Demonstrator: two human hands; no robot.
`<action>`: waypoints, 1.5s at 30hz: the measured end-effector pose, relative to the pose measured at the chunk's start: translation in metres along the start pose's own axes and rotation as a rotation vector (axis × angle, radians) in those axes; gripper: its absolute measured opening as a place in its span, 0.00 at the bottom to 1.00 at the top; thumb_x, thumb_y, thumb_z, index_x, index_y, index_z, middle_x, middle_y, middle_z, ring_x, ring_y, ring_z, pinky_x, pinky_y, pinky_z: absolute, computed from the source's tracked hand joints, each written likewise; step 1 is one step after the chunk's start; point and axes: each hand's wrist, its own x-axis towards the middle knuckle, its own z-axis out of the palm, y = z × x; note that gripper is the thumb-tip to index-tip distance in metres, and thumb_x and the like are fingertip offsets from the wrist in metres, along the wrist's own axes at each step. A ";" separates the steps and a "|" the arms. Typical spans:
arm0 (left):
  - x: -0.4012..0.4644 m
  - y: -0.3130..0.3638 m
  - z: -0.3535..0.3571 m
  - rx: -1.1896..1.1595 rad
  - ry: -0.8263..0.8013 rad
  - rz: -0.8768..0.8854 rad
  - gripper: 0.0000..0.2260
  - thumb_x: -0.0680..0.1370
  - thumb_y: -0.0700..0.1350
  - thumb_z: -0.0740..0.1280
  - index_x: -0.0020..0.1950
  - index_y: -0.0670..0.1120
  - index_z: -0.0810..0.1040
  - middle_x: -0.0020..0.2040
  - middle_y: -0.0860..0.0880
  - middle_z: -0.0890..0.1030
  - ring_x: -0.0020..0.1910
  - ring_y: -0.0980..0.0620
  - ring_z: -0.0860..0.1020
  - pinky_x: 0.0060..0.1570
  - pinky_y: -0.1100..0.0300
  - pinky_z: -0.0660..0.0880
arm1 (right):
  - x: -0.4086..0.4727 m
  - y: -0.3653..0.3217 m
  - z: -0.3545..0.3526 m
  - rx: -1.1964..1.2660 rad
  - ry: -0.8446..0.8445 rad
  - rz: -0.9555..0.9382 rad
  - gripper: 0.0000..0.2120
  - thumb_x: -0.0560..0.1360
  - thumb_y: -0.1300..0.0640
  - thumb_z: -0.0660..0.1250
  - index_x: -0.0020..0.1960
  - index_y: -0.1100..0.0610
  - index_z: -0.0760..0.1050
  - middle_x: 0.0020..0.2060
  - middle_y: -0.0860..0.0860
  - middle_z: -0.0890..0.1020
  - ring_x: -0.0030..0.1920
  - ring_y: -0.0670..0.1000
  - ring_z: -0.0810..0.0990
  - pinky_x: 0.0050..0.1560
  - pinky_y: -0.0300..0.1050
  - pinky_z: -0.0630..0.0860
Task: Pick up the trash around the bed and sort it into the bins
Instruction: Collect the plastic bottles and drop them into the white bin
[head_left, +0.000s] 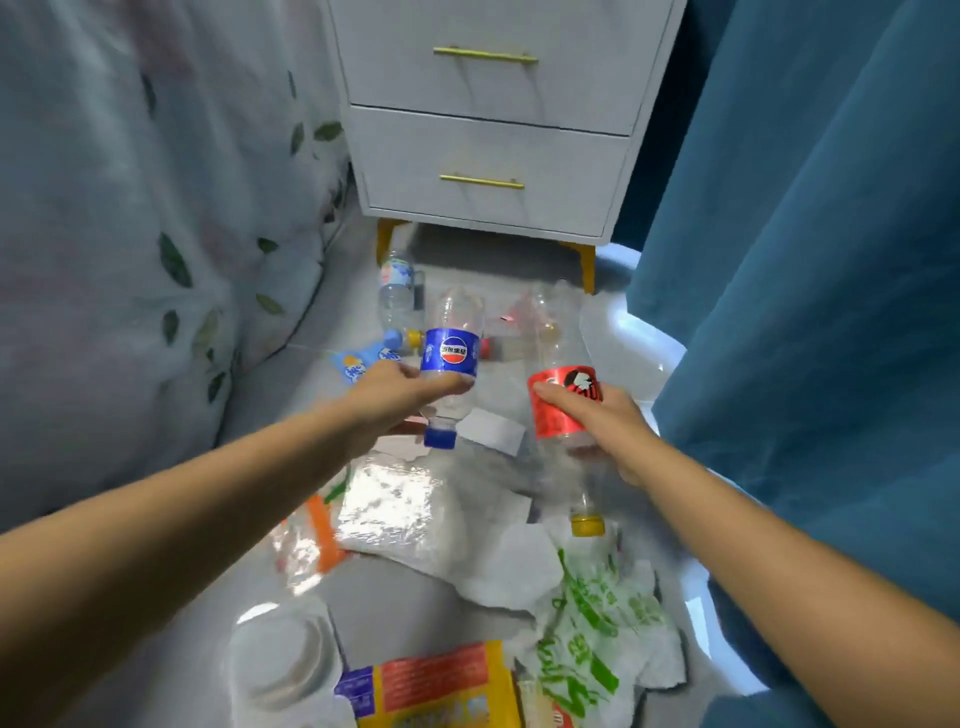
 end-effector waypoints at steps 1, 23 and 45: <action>-0.019 0.002 -0.021 -0.017 0.028 0.000 0.15 0.70 0.50 0.75 0.51 0.43 0.80 0.51 0.44 0.84 0.49 0.48 0.82 0.49 0.57 0.81 | -0.008 -0.020 0.015 0.003 -0.039 -0.036 0.21 0.63 0.41 0.75 0.50 0.51 0.79 0.47 0.52 0.84 0.47 0.52 0.83 0.38 0.45 0.80; -0.575 -0.160 -0.217 -0.436 1.085 -0.166 0.20 0.62 0.49 0.81 0.52 0.47 0.82 0.45 0.49 0.86 0.45 0.54 0.84 0.40 0.64 0.79 | -0.411 -0.177 0.366 -0.117 -1.285 -0.503 0.25 0.57 0.40 0.76 0.50 0.51 0.79 0.45 0.49 0.86 0.47 0.48 0.84 0.50 0.47 0.80; -0.684 -0.383 -0.086 -0.803 1.263 -0.828 0.30 0.62 0.42 0.81 0.59 0.43 0.71 0.52 0.42 0.82 0.50 0.43 0.81 0.40 0.53 0.77 | -0.603 0.031 0.420 -0.946 -1.566 -0.559 0.41 0.60 0.48 0.80 0.66 0.58 0.63 0.56 0.52 0.74 0.57 0.52 0.77 0.54 0.49 0.80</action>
